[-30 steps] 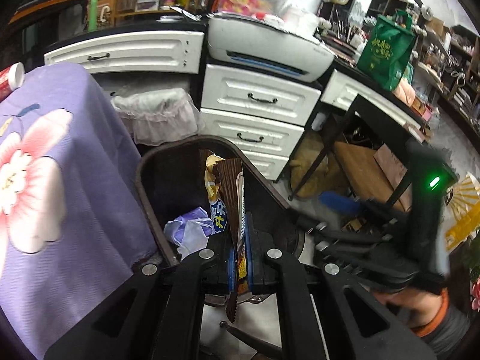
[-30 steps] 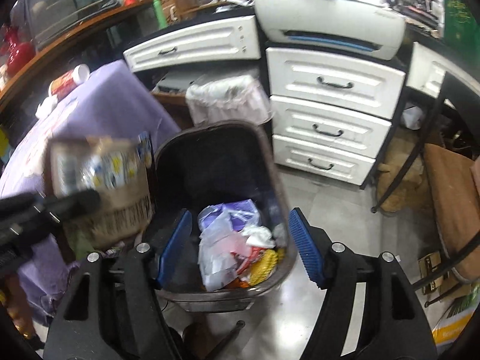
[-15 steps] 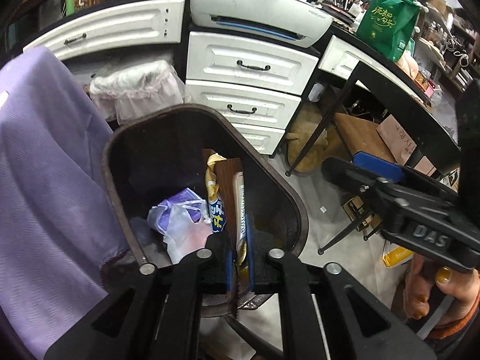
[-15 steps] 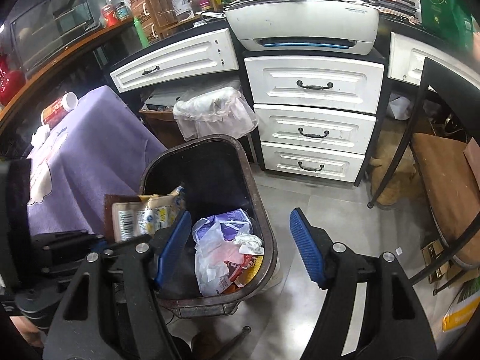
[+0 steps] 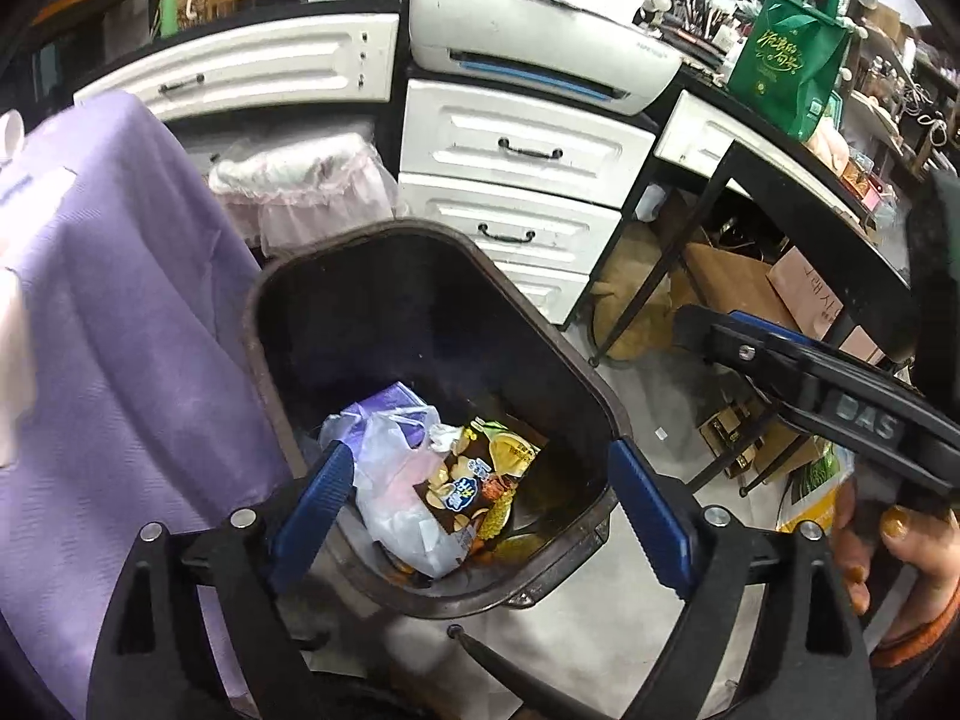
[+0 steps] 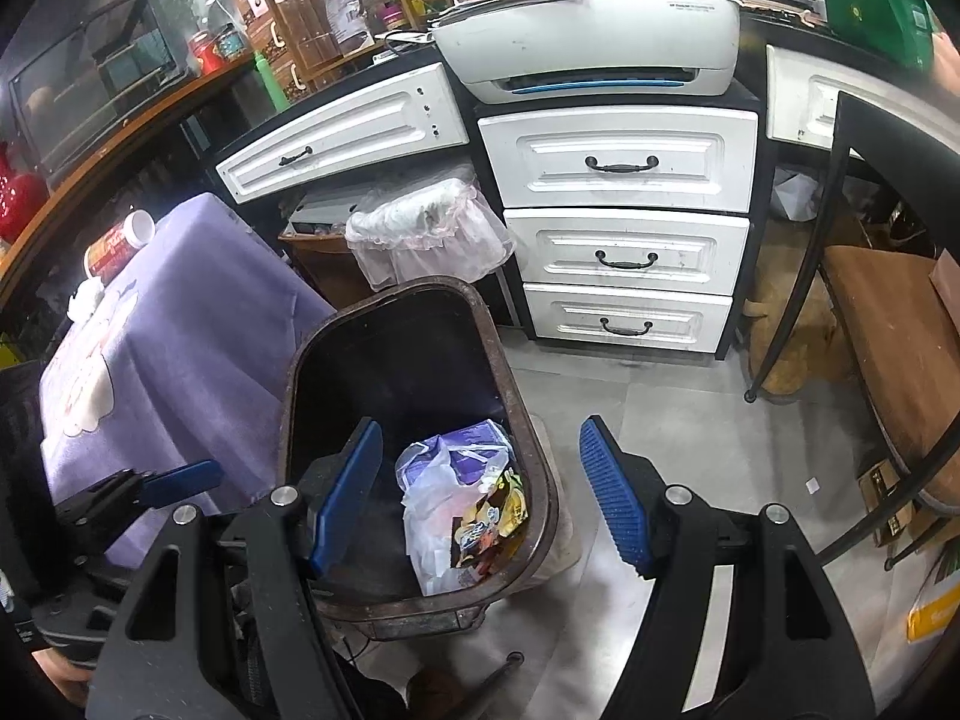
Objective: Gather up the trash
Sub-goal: 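Open the left gripper over the bin and return both tools to the table, then grasp the white tissue with the left gripper while the right grasps the red paper cup, then carry the cup and tissue over the black bin and open both grippers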
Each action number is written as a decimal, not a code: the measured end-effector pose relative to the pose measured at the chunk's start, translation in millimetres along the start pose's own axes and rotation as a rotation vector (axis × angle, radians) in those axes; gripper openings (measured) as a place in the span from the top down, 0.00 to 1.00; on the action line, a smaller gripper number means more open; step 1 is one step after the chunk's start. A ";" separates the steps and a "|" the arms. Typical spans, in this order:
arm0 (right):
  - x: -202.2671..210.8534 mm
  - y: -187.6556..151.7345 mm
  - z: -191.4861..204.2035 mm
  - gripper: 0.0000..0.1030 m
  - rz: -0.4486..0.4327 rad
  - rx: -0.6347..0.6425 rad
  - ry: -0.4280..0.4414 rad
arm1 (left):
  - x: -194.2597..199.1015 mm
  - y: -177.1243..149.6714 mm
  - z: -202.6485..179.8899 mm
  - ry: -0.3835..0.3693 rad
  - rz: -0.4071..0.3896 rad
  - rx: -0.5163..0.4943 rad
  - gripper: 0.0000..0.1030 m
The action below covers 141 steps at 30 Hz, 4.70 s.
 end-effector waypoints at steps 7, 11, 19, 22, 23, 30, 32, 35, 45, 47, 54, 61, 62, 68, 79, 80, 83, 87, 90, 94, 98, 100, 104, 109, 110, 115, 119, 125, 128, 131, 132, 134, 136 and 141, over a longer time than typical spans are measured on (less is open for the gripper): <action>7.1 4.5 14.9 0.33 -0.011 0.033 0.019 | 51.1 -0.4 3.5 -0.033 -0.096 0.008 0.11; 14.2 8.7 32.6 0.33 -0.019 0.077 0.043 | 79.2 1.5 8.5 -0.020 -0.146 -0.001 0.08; 27.4 20.5 85.4 0.32 -0.029 0.208 0.104 | 124.3 7.0 48.3 0.086 -0.215 0.011 0.05; 27.6 26.4 112.1 0.32 -0.025 0.258 0.133 | 138.3 7.4 75.1 0.146 -0.226 0.036 0.05; 27.4 27.5 120.9 0.32 -0.023 0.271 0.146 | 143.0 7.3 83.8 0.164 -0.229 0.046 0.05; 12.6 36.0 198.6 0.31 0.000 0.415 0.214 | 177.6 5.9 165.5 0.309 -0.248 0.128 0.05; 6.7 37.5 221.8 0.29 0.009 0.462 0.229 | 184.1 6.3 195.5 0.357 -0.244 0.167 0.05; -0.4 40.6 250.4 0.22 0.016 0.519 0.258 | 189.1 12.8 233.0 0.400 -0.231 0.213 0.05; -41.3 85.2 335.3 0.21 0.094 0.674 0.352 | 172.1 56.3 351.8 0.516 -0.155 0.283 0.05; -49.4 97.1 348.6 0.21 0.102 0.693 0.361 | 163.6 70.8 370.5 0.512 -0.136 0.286 0.05; -85.8 135.8 408.4 0.21 0.128 0.809 0.384 | 128.0 97.8 401.5 0.516 -0.060 0.253 0.14; -132.6 177.6 477.5 0.21 0.186 0.913 0.417 | 138.8 89.3 410.0 0.466 -0.093 0.285 0.60; -138.3 181.8 485.3 0.21 0.198 0.922 0.419 | 145.3 86.0 409.9 0.441 -0.106 0.300 0.61; -167.9 187.7 559.3 0.21 0.207 1.132 0.391 | 186.4 57.1 396.6 0.403 -0.189 0.350 0.61; -233.9 185.1 676.3 0.20 0.171 1.535 0.211 | 196.4 45.5 398.1 0.384 -0.219 0.355 0.61; -243.0 181.1 683.8 0.16 0.182 1.580 0.198 | 195.9 44.7 399.7 0.381 -0.219 0.357 0.61; -263.1 177.5 698.6 0.13 0.201 1.642 0.174 | 193.4 41.5 406.4 0.377 -0.218 0.370 0.61; -288.1 171.9 711.4 0.12 0.239 1.695 0.133 | 195.4 38.0 412.5 0.354 -0.232 0.395 0.61; -292.6 172.7 719.9 0.21 0.213 1.688 0.141 | 193.8 38.3 414.0 0.348 -0.229 0.399 0.61; -287.5 169.7 719.0 0.22 0.152 1.677 0.133 | 191.1 37.9 415.4 0.342 -0.231 0.406 0.61; -259.3 181.7 711.0 0.22 0.087 1.533 0.207 | 190.8 38.1 414.6 0.349 -0.239 0.404 0.61; -243.7 188.5 703.6 0.22 0.047 1.484 0.222 | 191.2 37.6 415.1 0.354 -0.243 0.406 0.61; -197.7 201.3 671.6 0.23 -0.007 1.359 0.276 | 189.5 36.1 417.3 0.372 -0.245 0.414 0.61; -134.6 202.4 620.8 0.23 -0.088 1.220 0.349 | 192.1 38.1 412.3 0.400 -0.256 0.393 0.61; -118.3 200.3 605.9 0.23 -0.091 1.180 0.373 | 193.4 39.8 409.4 0.411 -0.260 0.379 0.61; -61.3 183.0 544.7 0.23 -0.109 1.052 0.428 | 199.4 50.1 392.3 0.431 -0.278 0.343 0.61; -15.6 166.1 486.4 0.23 -0.128 0.984 0.427 | 213.3 57.2 355.5 0.409 -0.314 0.317 0.61; 33.1 138.2 395.1 0.23 -0.147 0.849 0.409 | 222.7 48.0 274.1 0.356 -0.332 0.228 0.61; 44.7 126.1 351.8 0.23 -0.127 0.768 0.410 | 226.2 40.6 228.4 0.310 -0.346 0.192 0.61; 54.4 115.7 310.6 0.23 -0.137 0.708 0.383 | 224.5 37.7 191.0 0.268 -0.358 0.155 0.61; 57.4 111.7 296.6 0.23 -0.138 0.690 0.373 | 222.3 37.7 179.2 0.254 -0.359 0.142 0.61; 58.9 104.6 269.0 0.23 -0.132 0.659 0.332 | 215.5 37.4 153.6 0.220 -0.356 0.114 0.61; 57.0 95.9 243.6 0.23 -0.122 0.631 0.290 | 205.6 38.0 132.1 0.186 -0.347 0.090 0.61; 26.7 81.1 190.5 0.23 -0.048 0.527 0.223 | 172.9 41.0 88.4 0.113 -0.303 0.046 0.61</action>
Point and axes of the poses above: each gripper's, at about its wrist camera, not at the fingertips, and x roughly against the way its jaws point, z to its left, y to its top, the point moved 3 cm from there along -x, roughly the way its jaws point, and after that the axes turned 5 degrees about z, right-handed, at the moved point
